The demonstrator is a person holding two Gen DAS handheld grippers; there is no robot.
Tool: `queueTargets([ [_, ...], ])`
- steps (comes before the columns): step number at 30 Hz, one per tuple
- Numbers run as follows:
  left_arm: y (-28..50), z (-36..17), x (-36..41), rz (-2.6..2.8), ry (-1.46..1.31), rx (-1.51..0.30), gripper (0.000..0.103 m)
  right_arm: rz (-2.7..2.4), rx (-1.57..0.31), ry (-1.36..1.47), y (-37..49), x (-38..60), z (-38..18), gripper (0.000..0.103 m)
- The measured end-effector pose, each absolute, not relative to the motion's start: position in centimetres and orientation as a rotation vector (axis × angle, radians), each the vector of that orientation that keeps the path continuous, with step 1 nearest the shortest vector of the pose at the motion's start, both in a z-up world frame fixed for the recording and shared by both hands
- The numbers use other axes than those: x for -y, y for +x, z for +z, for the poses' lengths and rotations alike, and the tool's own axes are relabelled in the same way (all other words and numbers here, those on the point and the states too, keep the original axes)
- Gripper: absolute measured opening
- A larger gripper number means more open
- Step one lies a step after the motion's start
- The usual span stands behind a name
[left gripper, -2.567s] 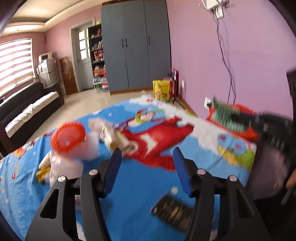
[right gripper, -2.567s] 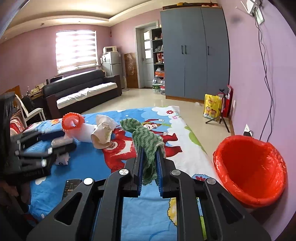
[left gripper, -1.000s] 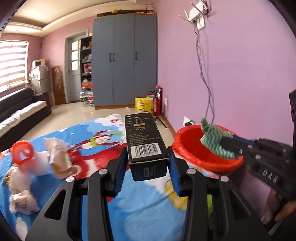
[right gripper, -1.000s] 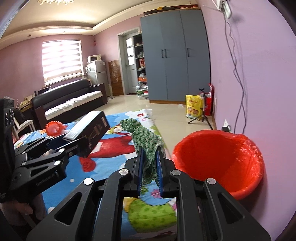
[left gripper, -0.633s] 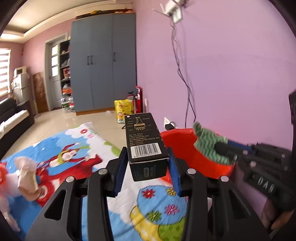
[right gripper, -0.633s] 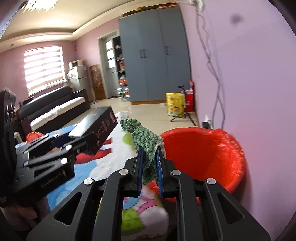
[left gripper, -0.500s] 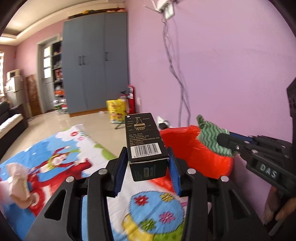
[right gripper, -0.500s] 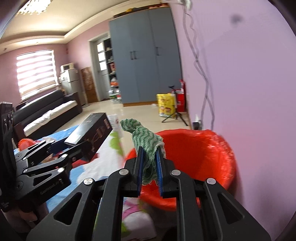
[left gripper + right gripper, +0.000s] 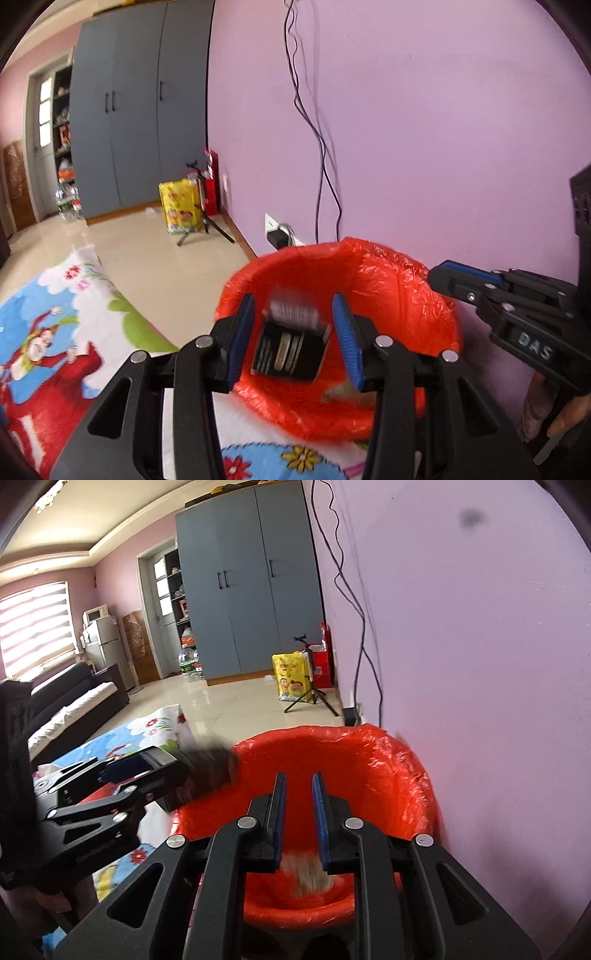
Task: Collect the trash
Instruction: 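Carry the box and cloth over the red bin and open both tools, then move both tools back over the trash on the bed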
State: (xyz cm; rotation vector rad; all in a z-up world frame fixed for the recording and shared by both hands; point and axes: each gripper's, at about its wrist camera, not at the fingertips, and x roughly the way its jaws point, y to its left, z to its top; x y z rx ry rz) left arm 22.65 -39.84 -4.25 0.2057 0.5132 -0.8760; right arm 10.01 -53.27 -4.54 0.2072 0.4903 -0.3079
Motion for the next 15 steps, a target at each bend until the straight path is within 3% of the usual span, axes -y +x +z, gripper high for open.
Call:
queueTargets([
  [1,22.9,-4.5,40.0,-0.857,0.203,-0.520,0.056,-0.312,-0.489,0.209,9.9,53.4,-4.5,0.029],
  [7,22.7,-3.8,38.2,-0.778,0.212,-0.494,0.079,-0.303,-0.452,0.203,9.0,53.1,-3.0,0.030],
  [10,21.9,-3.5,35.9,-0.702,0.258,-0.466,0.087,-0.279,-0.446,0.217,9.0,52.0,-2.6,0.031],
  [15,20.1,-2.9,29.2,-0.578,0.238,-0.464,0.094,-0.199,-0.454,0.191,10.2,47.5,-2.1,0.046],
])
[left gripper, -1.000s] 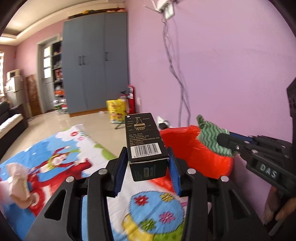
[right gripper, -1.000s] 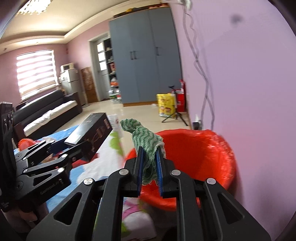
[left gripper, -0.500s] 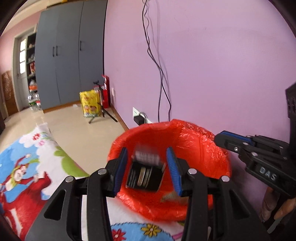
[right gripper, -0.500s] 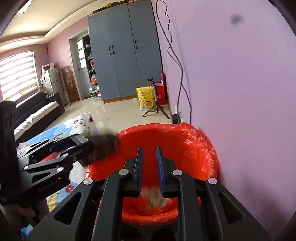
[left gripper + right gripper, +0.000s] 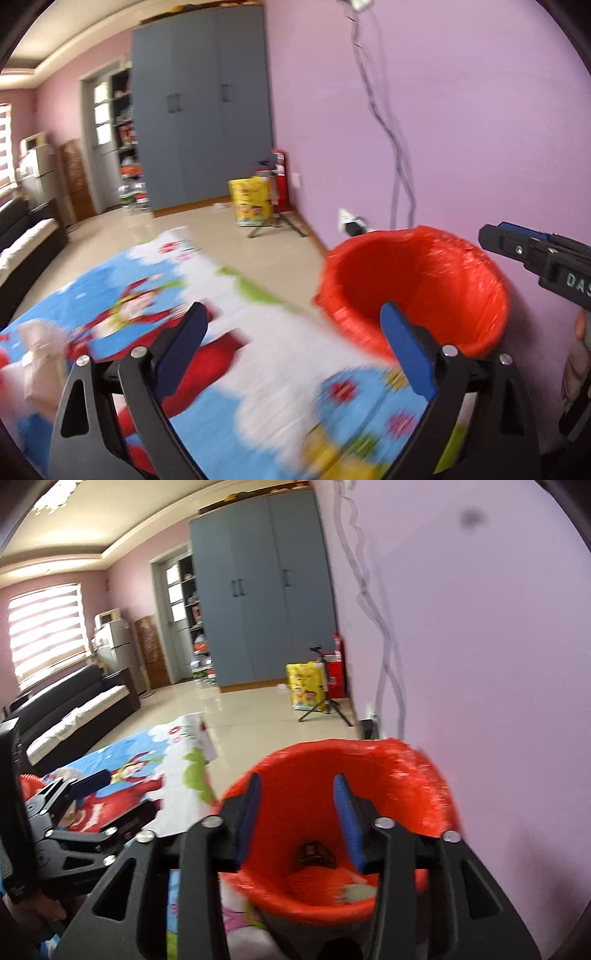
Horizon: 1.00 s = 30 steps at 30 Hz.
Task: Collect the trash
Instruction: 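Move both tools back over the trash on the bed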
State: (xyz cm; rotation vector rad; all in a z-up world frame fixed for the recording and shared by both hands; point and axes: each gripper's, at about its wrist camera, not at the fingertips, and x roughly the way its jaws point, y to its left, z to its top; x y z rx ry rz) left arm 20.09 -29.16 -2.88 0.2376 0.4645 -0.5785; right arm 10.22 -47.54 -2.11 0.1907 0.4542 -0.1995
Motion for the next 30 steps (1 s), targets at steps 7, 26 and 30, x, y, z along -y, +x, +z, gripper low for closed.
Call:
queueTargets([
  [7,16.1,-0.7,18.8,-0.448,0.271,-0.414,0.097,-0.018,-0.477,0.094,12.5,37.9,-1.7,0.058],
  [26,15.2,1.5,-13.1,0.035,-0.050,-0.511,0.097,0.559,-0.657,-0.103,14.1,7.9,-5.8,0.076],
  [30,15.5,0.6,-15.0,0.057,-0.121,-0.551,0.097,0.568,-0.683,-0.095,14.8,5.6,-6.4,0.080],
])
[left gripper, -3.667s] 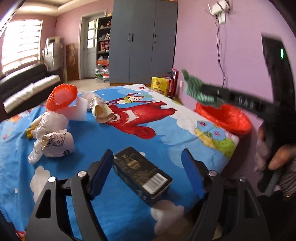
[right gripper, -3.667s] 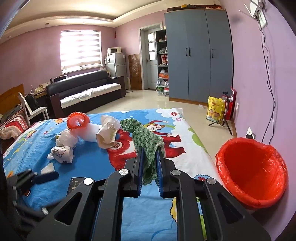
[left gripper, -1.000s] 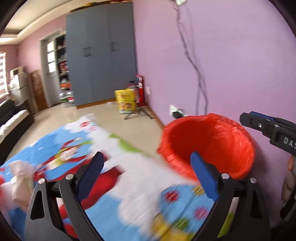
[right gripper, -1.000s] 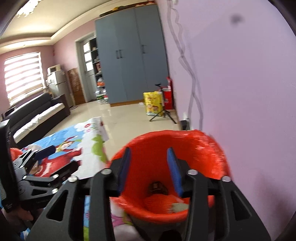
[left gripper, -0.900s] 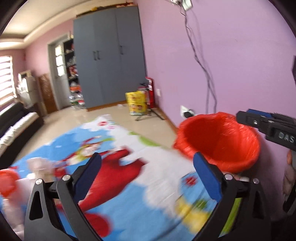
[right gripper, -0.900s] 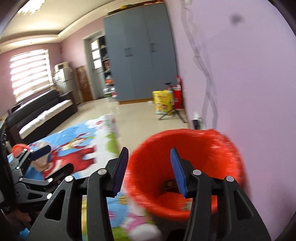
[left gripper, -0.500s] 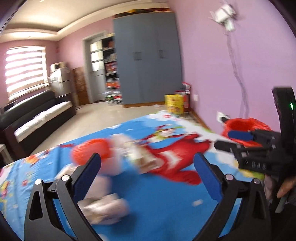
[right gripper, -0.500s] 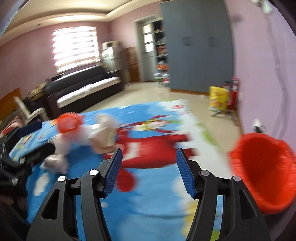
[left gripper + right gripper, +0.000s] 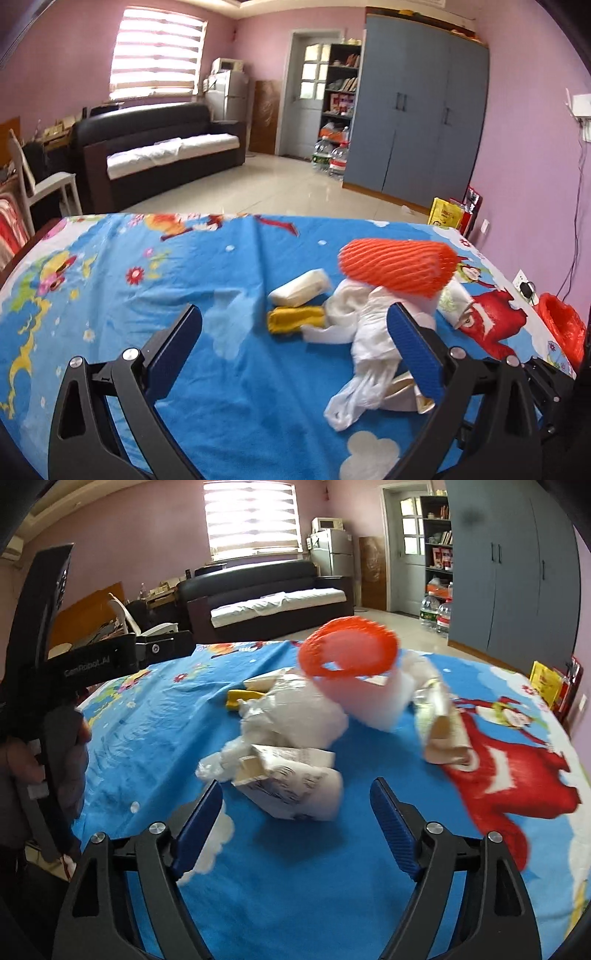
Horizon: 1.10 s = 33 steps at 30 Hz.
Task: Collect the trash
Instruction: 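Grasp the patterned paper cup with the right tool while the left tool grasps a white plastic bag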
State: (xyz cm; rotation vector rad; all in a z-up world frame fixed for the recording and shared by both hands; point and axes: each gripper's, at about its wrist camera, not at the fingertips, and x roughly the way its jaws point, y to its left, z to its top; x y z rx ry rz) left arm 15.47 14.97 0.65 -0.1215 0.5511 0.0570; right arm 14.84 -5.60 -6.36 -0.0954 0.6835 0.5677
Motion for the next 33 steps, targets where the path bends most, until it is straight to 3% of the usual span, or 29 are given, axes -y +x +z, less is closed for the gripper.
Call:
queueTargets([
  [10,15.7,-0.3,-14.4,0.059,-0.061,-0.572,0.097,0.536,-0.771,-0.058,17.1,4.8,-7.6,0.080],
  [13,15.9,-0.7,-14.0,0.058,-0.050,-0.585,0.097,0.544,-0.762,-0.069,16.9,4.7,-7.5,0.067],
  [33,18.9,-4.3,-4.7,-0.086,0.095,-0.707,0.097,0.376,-0.670,-0.047,14.9,14.5,-4.8,0.066],
])
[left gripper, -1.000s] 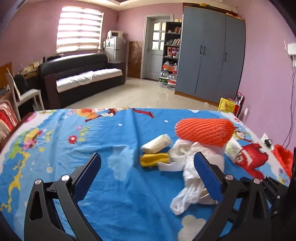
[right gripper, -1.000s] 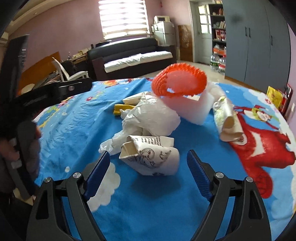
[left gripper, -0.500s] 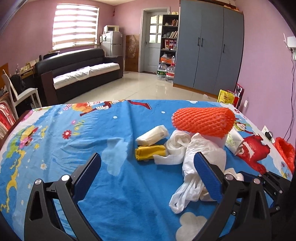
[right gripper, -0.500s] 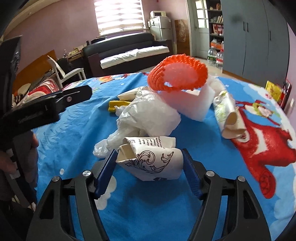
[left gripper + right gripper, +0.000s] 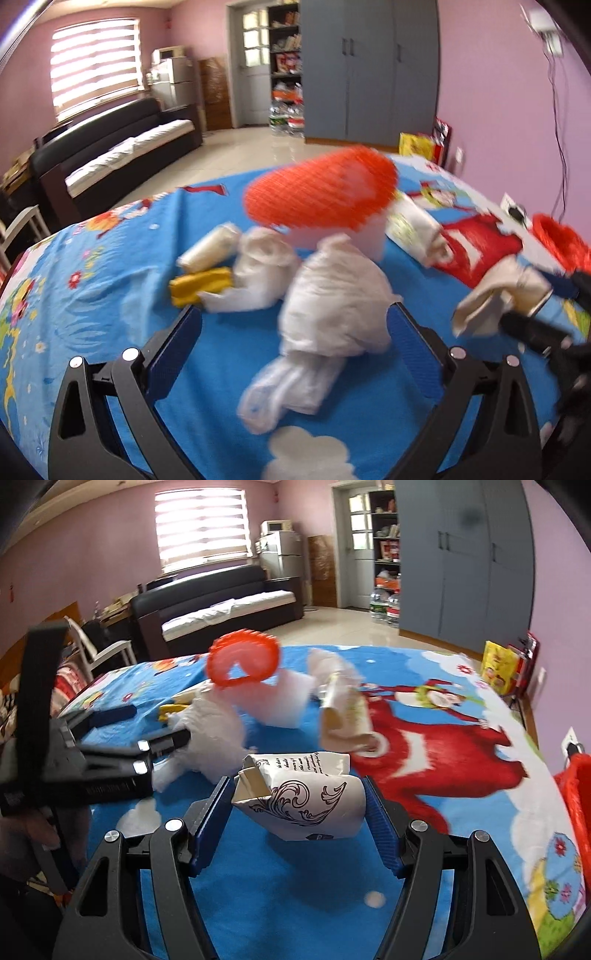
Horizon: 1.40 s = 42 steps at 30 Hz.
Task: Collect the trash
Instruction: 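Grasp the patterned paper cup with the right tool while the left tool grasps a white plastic bag, then carry the paper cup and white bag over the red bin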
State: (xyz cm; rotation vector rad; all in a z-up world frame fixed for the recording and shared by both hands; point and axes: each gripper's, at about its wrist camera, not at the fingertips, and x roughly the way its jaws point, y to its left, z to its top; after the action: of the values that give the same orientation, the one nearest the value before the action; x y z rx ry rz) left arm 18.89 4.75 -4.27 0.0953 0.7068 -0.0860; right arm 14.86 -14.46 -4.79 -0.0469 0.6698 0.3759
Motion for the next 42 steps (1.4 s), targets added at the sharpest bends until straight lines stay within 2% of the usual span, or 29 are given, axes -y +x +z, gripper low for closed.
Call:
queueTargets([
  [5,19.3,-5.5,-2.6,-0.115,0.159,-0.743,0.097,0.359,-0.657,-0.048,14.1,16.4,-4.5,0.066],
  [6,19.4,-5.7,-2.3,-0.120,0.161,-0.753,0.094,0.354,-0.656,-0.049,14.0,16.8,-4.5,0.066],
  [8,19.8,-6.4,-1.9,-0.140,0.162,-0.777,0.076,0.351,-0.658,-0.048,13.8,17.3,-4.6,0.066],
  [10,20.1,-6.8,-1.4,-0.142,0.177,-0.800,0.051,0.343,-0.660,-0.042,13.8,17.9,-4.6,0.066],
  [11,20.0,-6.8,-1.2,-0.145,0.181,-0.794,0.045,0.340,-0.660,-0.040,13.7,18.2,-4.6,0.066],
  [12,19.8,-6.6,-1.0,-0.166,0.176,-0.779,0.032,0.335,-0.659,-0.038,13.6,18.5,-4.6,0.066],
  [13,19.6,-6.5,-0.9,-0.179,0.172,-0.772,0.026,0.333,-0.658,-0.037,13.6,18.6,-4.6,0.066],
  [15,19.2,-6.1,-0.5,-0.191,0.169,-0.758,0.022,0.329,-0.657,-0.033,13.5,19.0,-4.6,0.066],
  [24,16.3,-1.5,2.9,-0.302,0.149,-0.619,0.021,0.291,-0.608,-0.020,12.5,20.9,-3.7,0.066],
  [42,16.7,-0.2,14.1,-0.478,0.139,-0.592,0.023,0.102,-0.504,0.073,10.5,31.4,-0.9,0.066],
])
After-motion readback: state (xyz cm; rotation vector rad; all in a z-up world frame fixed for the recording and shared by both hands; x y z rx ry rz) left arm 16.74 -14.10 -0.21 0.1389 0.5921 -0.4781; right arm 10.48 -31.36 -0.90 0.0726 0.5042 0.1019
